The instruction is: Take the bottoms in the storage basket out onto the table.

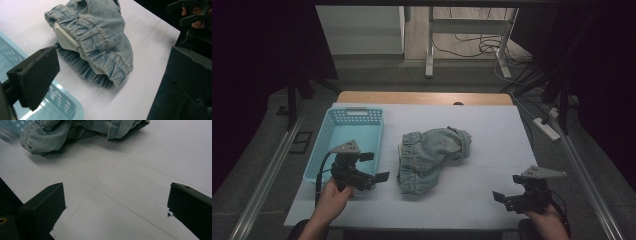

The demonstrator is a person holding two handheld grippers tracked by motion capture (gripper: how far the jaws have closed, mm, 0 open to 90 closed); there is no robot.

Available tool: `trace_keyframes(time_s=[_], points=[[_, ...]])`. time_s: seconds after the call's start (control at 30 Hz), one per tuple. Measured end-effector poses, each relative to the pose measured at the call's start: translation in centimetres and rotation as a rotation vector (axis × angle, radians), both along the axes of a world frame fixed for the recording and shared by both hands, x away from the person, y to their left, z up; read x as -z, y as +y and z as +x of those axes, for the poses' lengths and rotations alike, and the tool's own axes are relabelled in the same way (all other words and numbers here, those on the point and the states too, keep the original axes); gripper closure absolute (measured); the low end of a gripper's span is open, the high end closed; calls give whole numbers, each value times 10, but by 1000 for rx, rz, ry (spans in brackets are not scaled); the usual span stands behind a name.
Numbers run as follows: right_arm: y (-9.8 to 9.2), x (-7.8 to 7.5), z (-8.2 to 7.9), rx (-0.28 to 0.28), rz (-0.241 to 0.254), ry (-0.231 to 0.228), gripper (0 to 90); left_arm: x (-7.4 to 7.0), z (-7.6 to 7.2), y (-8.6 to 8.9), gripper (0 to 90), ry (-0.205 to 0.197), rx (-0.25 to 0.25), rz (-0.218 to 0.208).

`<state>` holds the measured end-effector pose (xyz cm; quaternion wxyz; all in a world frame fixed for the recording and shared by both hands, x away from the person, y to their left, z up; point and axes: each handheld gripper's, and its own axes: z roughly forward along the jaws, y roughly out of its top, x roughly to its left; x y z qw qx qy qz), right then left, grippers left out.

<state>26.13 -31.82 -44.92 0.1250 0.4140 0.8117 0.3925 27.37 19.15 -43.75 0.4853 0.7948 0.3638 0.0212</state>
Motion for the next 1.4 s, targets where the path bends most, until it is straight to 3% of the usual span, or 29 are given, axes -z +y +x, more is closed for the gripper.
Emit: trace_keyframes(time_s=[0.67,1.4], points=[[1,0,0,2,-4,0,18,8,-18,26,0,10,-59,-12],[1,0,0,2,-6,-3,19,21,-45,59,0,25,-142,-71]])
